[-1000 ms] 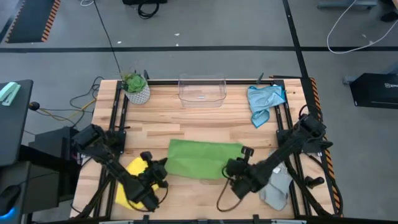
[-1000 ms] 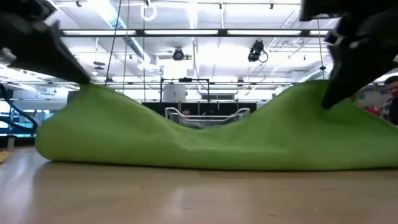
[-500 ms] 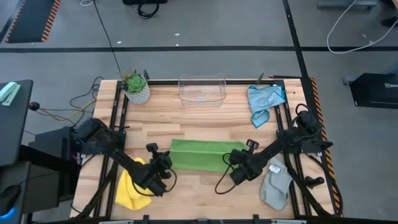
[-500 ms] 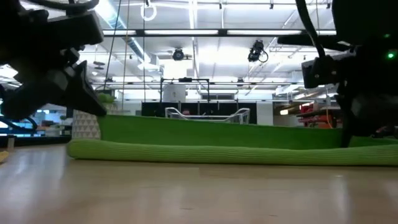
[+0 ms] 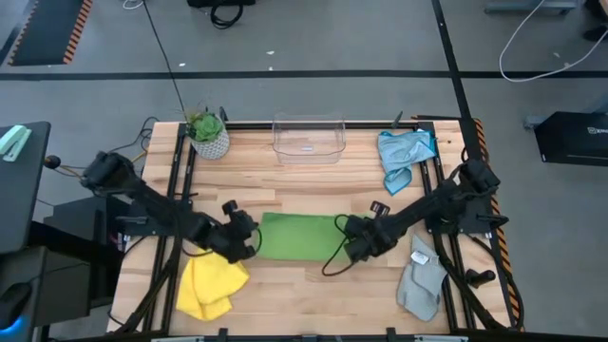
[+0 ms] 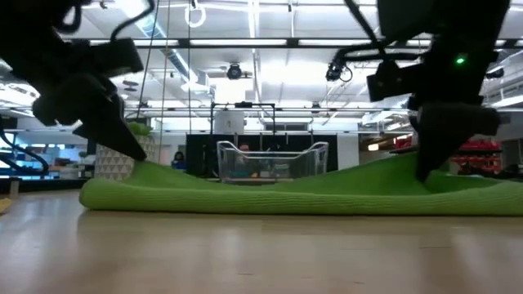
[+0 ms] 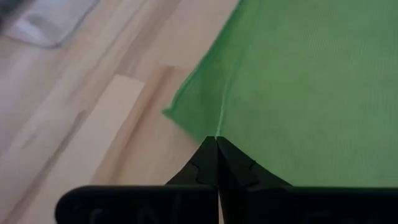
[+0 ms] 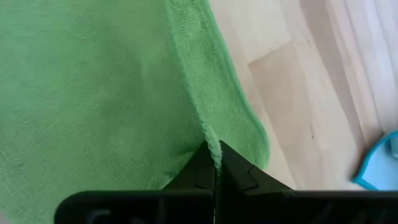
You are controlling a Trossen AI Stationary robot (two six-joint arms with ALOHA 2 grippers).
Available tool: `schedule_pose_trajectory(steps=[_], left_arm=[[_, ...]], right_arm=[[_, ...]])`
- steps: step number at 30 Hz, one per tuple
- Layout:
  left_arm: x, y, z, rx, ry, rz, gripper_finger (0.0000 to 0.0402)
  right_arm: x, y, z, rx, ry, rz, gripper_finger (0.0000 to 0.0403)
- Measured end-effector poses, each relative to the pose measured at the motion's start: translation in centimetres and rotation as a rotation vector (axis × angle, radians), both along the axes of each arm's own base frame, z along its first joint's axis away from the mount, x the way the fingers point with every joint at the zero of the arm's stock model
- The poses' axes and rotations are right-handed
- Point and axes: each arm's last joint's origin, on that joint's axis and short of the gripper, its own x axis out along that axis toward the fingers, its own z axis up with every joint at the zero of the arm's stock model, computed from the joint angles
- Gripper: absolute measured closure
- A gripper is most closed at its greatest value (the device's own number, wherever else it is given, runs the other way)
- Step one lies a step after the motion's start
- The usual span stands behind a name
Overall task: Fold microfiber towels
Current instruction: Fold the green microfiber cloth
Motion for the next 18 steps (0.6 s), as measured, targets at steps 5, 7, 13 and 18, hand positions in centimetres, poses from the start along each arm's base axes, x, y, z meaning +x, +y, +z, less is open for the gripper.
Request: schedule_pose_trajectory(steps=[5, 7, 13, 18], left_arm=[[0.5, 1.2, -0.3, 0.005, -0.002, -0.003, 0.0386], [0.8, 1.5, -0.1, 0.019, 0.005, -0.002, 0.0384], [1.7, 2.0, 0.7, 0.053, 0.005, -0.015, 0.0385], [2.3, 2.5, 1.2, 0.066, -0.002, -0.007, 0.0394]], right_arm=[[0.5, -1.5, 0.0, 0.02, 0.032, -0.01, 0.0396], [0.6, -1.9, 0.2, 0.024, 0.034, -0.015, 0.0395], [0.7, -2.7, 0.5, 0.054, 0.045, -0.036, 0.0395], [0.3, -2.6, 1.1, 0.069, 0.045, -0.037, 0.0395]])
